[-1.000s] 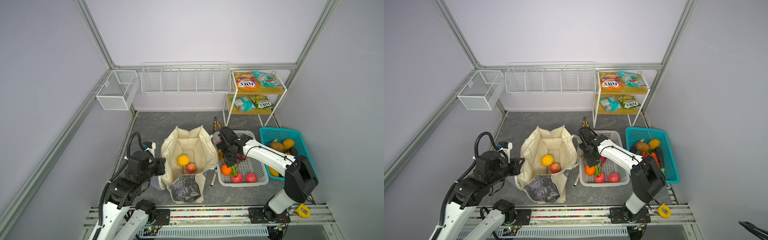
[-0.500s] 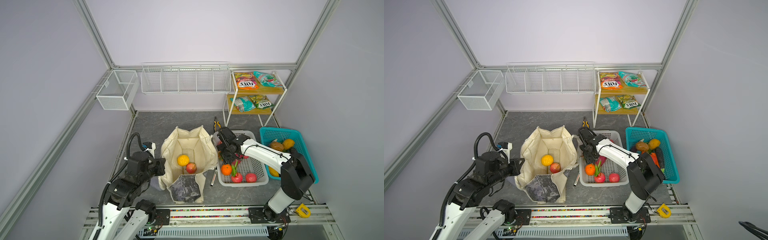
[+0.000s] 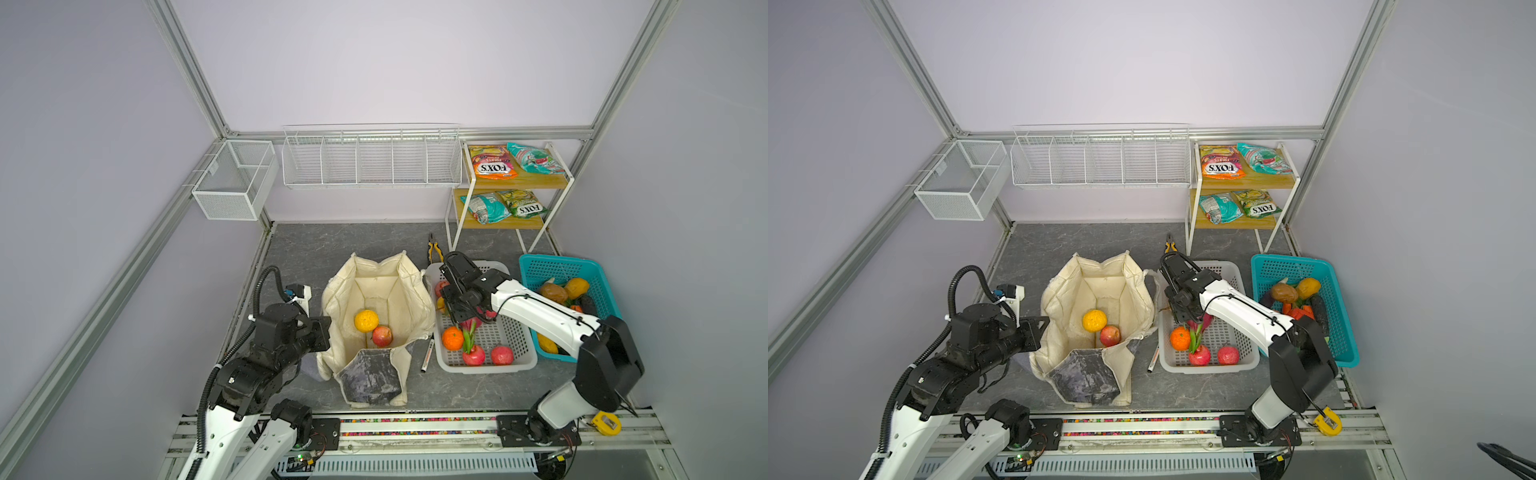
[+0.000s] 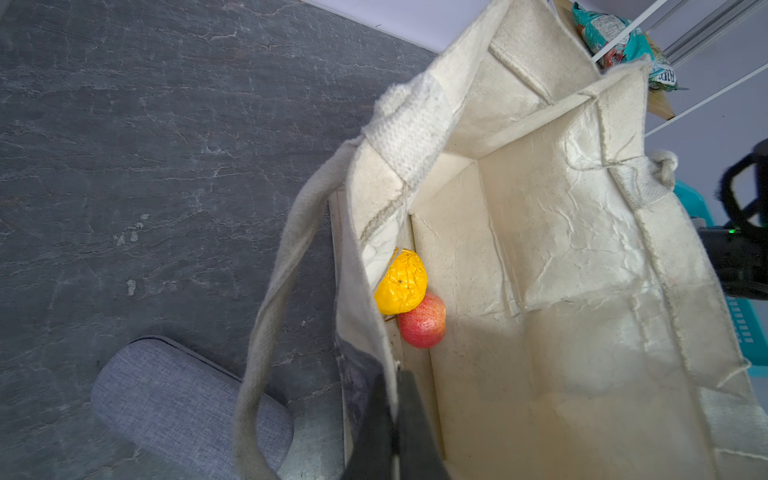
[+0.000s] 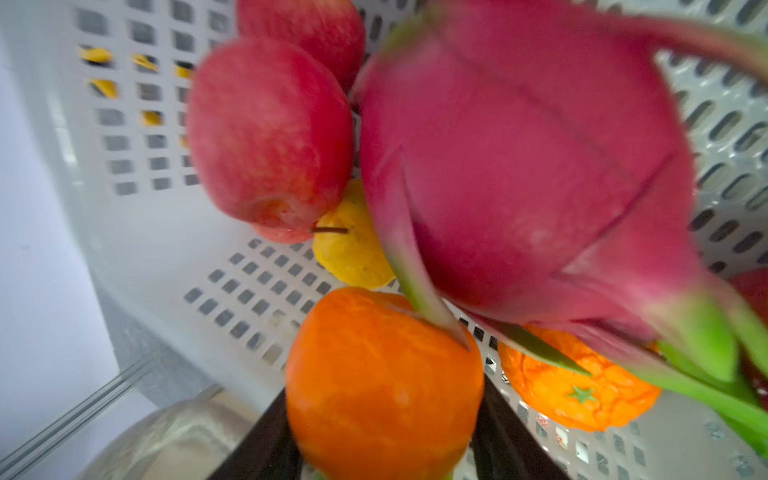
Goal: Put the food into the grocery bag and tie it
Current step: 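Carry the orange with the right gripper into the open bag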
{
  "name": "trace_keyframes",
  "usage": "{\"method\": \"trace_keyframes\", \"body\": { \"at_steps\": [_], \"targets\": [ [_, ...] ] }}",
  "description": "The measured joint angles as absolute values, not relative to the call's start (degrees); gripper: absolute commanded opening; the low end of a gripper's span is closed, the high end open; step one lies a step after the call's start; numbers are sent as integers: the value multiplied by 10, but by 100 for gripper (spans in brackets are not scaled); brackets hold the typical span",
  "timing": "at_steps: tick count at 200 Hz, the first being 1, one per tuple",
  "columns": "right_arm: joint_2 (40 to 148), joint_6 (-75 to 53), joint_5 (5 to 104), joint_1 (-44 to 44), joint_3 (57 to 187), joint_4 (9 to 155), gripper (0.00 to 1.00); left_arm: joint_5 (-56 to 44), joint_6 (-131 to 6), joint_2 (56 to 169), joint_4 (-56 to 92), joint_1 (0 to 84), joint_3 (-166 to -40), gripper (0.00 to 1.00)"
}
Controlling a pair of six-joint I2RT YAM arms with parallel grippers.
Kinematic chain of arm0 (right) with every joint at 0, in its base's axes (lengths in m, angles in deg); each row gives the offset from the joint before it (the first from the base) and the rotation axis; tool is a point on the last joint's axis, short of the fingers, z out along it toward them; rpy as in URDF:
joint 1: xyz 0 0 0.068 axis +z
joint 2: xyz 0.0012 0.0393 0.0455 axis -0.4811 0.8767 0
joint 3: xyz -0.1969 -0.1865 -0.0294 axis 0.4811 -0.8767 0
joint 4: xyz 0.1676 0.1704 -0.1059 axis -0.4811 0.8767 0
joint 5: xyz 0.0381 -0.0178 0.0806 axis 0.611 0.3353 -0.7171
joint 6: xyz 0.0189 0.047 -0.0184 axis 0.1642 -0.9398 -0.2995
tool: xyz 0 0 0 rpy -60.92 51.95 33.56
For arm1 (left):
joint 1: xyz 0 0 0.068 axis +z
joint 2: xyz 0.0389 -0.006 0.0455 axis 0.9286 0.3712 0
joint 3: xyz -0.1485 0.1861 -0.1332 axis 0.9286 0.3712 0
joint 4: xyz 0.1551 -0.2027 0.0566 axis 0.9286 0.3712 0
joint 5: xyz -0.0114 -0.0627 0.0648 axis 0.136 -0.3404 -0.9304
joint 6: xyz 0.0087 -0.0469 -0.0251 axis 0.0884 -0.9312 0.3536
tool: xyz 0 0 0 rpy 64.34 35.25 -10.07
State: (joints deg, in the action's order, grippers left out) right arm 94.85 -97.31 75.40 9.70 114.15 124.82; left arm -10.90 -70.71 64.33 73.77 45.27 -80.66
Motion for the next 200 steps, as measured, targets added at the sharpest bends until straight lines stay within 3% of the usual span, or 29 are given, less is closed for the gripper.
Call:
{"method": "trace_keyframes", "body": {
  "at_steps": [50,98,131,200],
  "targets": [
    [816,-915,864,139,1237,1335,48,-109,-707,643,738,453,-806,0],
    [767,-749,935,219,1354,1380,46,-109,-707,643,738,453,-806,0],
    [816,-628,952,299,1440,1389,46,-107,-707,641,737,453,-806,0],
    [1040,-444,959,403,1642,1387,47,-94,-704,624,733,453,-800,0]
  ]
}}
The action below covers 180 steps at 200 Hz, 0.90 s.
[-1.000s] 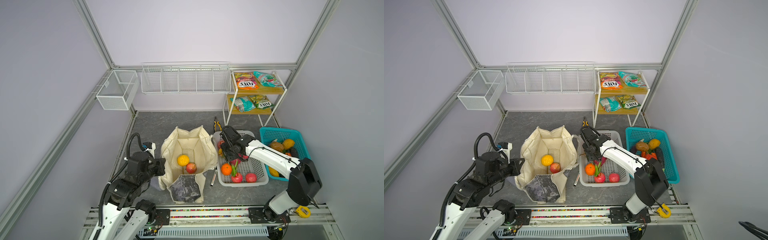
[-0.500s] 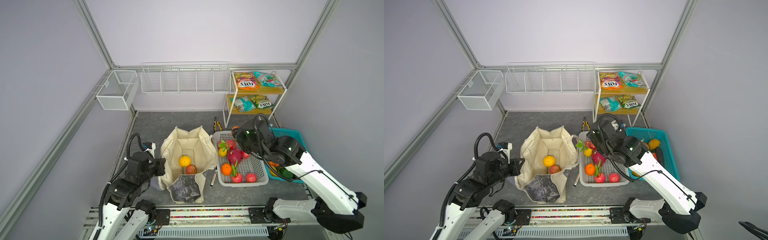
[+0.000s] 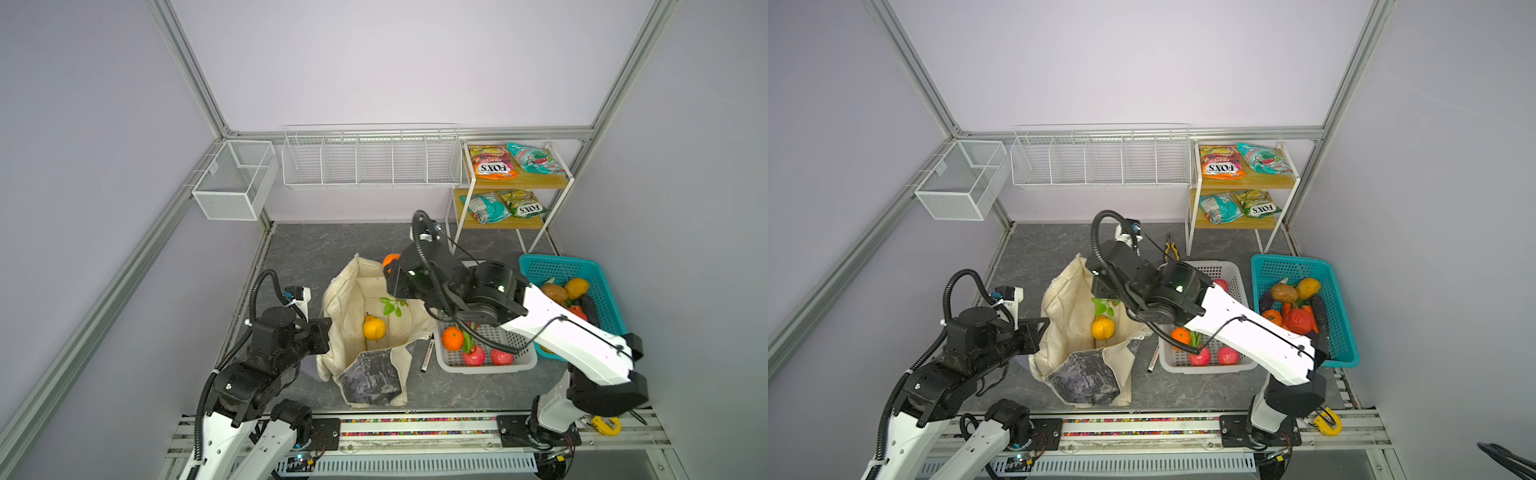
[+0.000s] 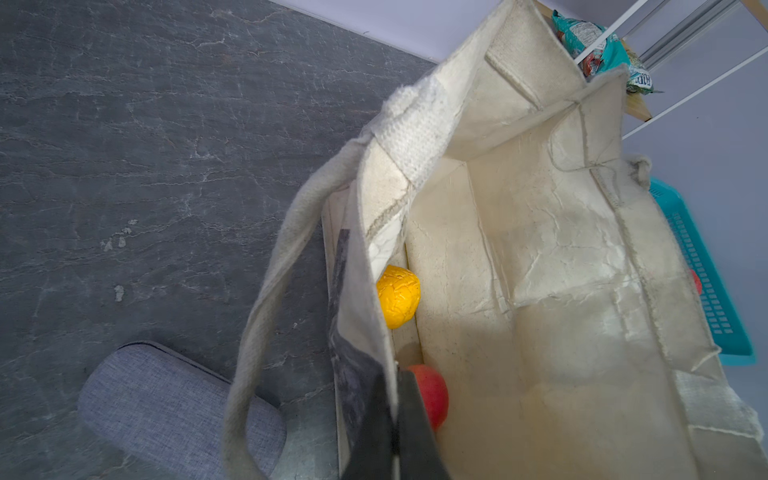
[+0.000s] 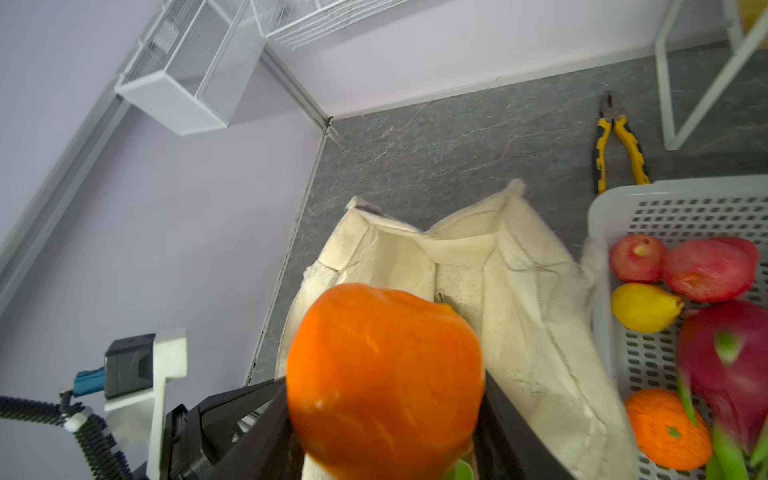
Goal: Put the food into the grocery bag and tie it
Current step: 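Carry the orange with the right gripper into the open bag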
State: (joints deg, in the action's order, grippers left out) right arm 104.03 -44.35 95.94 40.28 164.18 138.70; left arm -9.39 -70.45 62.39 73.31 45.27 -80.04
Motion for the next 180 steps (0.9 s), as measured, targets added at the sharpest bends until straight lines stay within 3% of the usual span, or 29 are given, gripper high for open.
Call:
{"method": "trace_keyframes", "body": {
  "at_steps": [59,180],
  "targets": [
    [1179,-380,942,423,1714,1414,46,-92,-703,617,732,453,-800,0],
    [1208,-352,885,423,1592,1394,46,-91,-703,614,732,453,-798,0]
  ]
}}
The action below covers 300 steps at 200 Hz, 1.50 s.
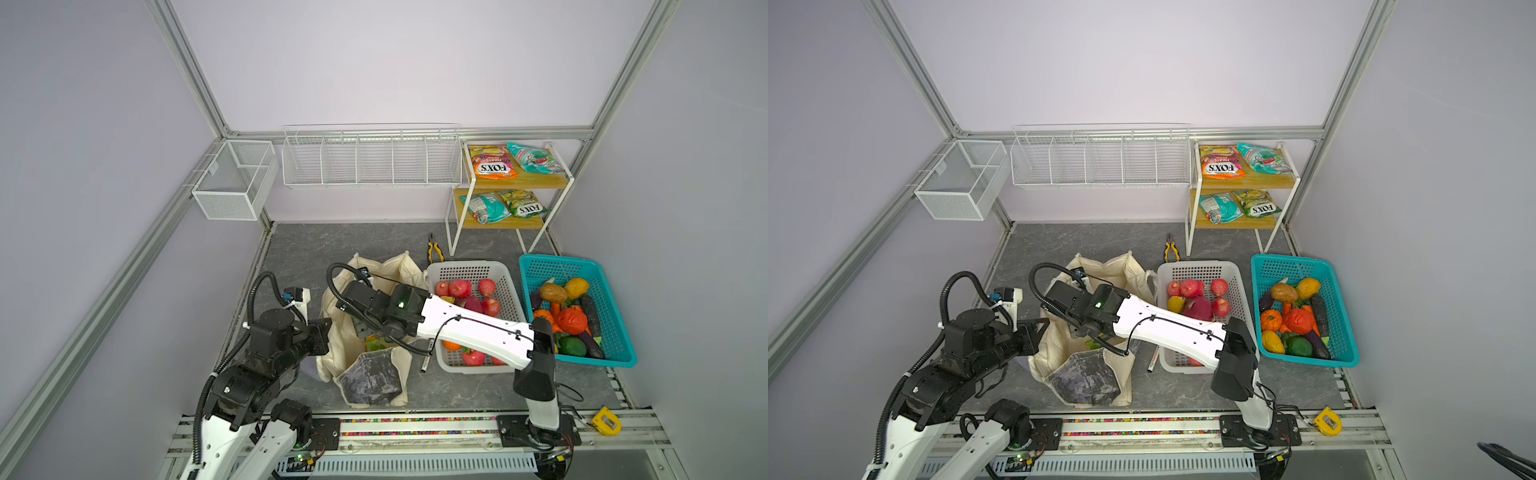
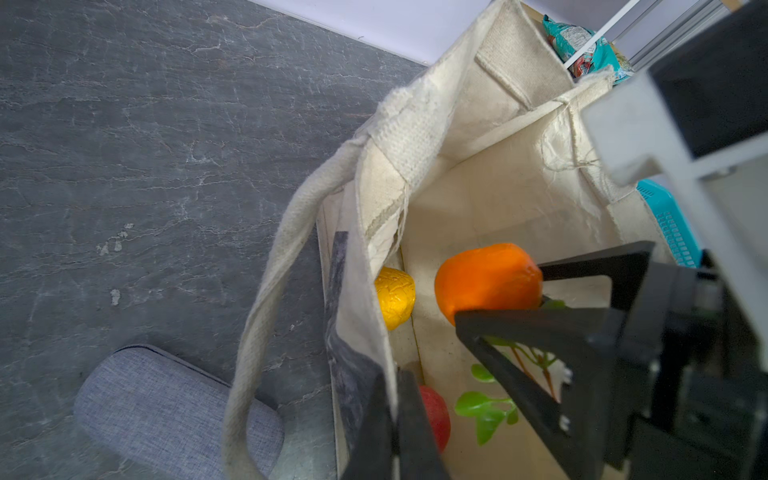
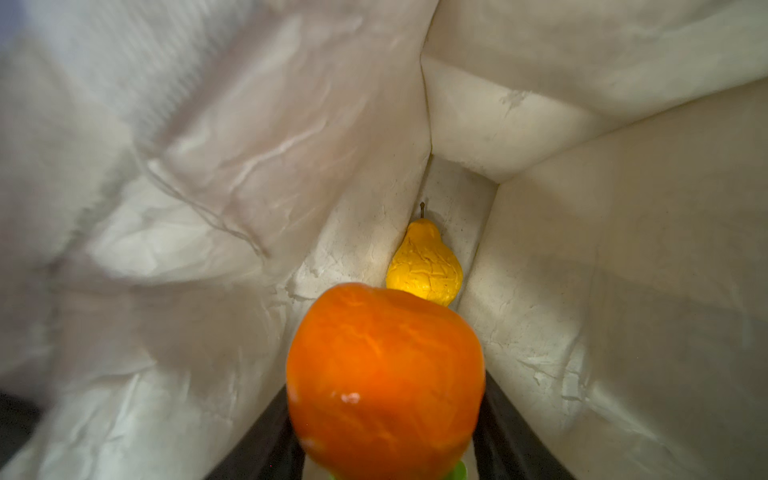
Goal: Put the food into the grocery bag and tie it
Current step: 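Carry the orange with the right gripper into the open bag, then open the right gripper to release the orange inside the bag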
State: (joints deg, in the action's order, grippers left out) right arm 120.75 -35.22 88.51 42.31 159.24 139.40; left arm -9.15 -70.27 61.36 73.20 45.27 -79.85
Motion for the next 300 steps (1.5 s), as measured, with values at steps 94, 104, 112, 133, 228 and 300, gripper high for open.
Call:
{"method": "trace_keyframes", "body": {
  "at_steps": [94,104,112,133,228,300],
  "targets": [
    [1235,-352,835,423,1527,1350,46,-89,-703,604,732,453,-797,0],
    [1237,-353,830,422,1515,1343,46,-88,-703,603,732,453,-796,0],
    [1238,-353,827,422,1506,1340,46,-88,-703,601,732,453,-796,0],
    [1242,-356,821,420,1487,1332,47,-88,-703,600,732,453,-796,0],
    [1268,-367,793,401,1461,1300,61,-87,-703,597,735,453,-795,0],
    [1270,-369,796,401,1481,1307,89,-88,-703,597,736,453,-795,0]
  ]
}}
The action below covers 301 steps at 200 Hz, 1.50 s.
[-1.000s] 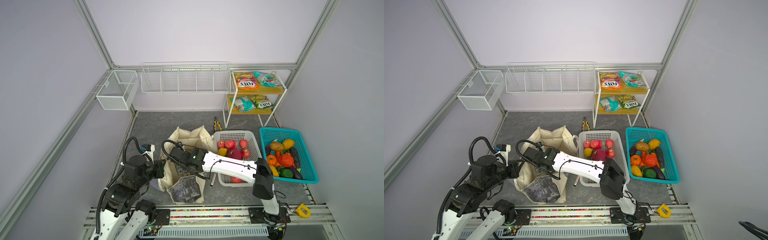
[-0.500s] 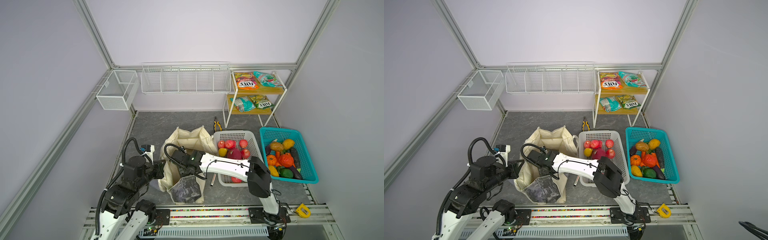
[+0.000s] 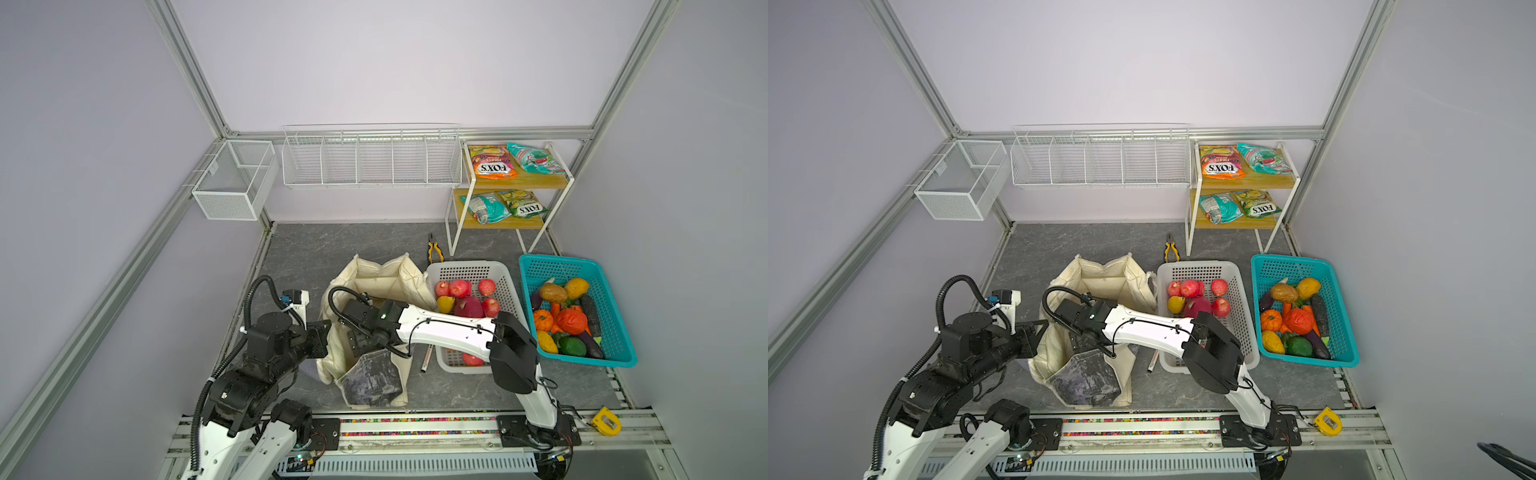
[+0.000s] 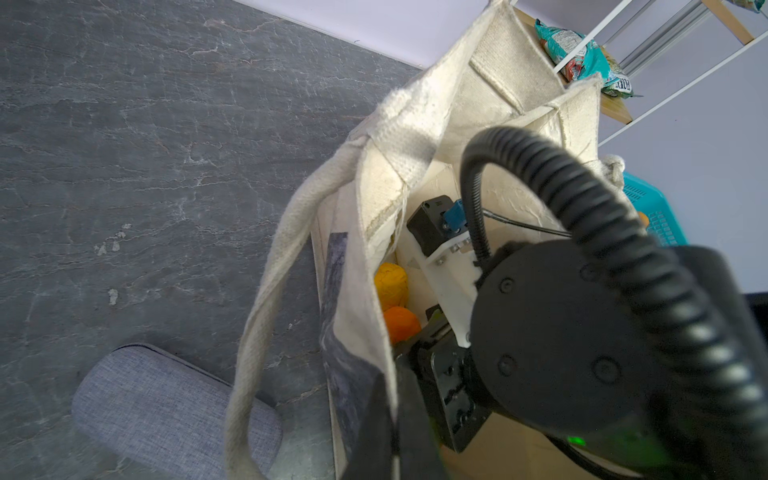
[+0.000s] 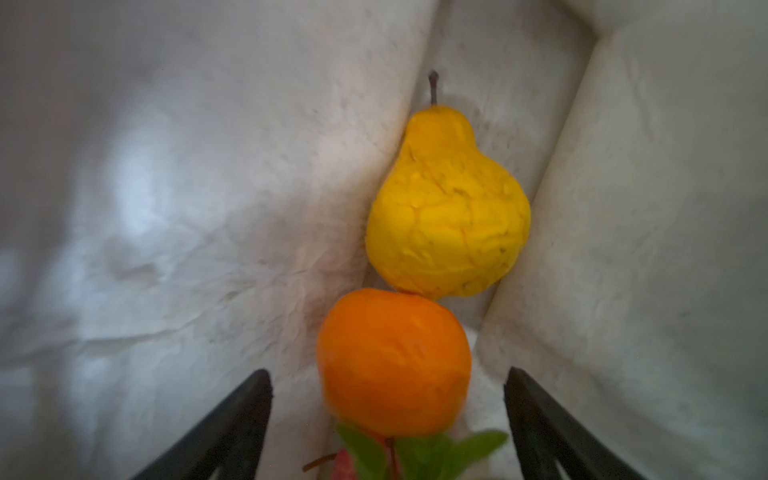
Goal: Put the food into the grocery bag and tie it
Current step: 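Open the right gripper to release the orange inside the bag, then move the right gripper back over the white fruit basket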
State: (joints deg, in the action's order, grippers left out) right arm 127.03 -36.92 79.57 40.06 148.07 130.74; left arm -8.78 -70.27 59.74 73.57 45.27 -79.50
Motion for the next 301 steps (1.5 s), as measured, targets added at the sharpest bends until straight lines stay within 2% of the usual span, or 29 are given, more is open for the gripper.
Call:
{"method": "trace_keyframes", "body": {
  "at_steps": [58,102,135,161,211,301],
  "targets": [
    [1234,-333,860,420,1580,1345,88,-86,-702,597,735,453,-795,0],
    [1121,-298,951,466,1656,1379,88,-77,-701,597,732,453,-795,0],
    [1022,-282,1027,506,1658,1389,88,-77,-698,595,732,453,-795,0],
    [939,-287,1071,523,1591,1390,90,-76,-698,594,732,453,-795,0],
    [780,-358,1104,524,1375,1390,92,-77,-697,594,732,453,-795,0],
    [691,-495,1138,521,1250,1491,91,-74,-696,594,732,453,-795,0]
  ]
}}
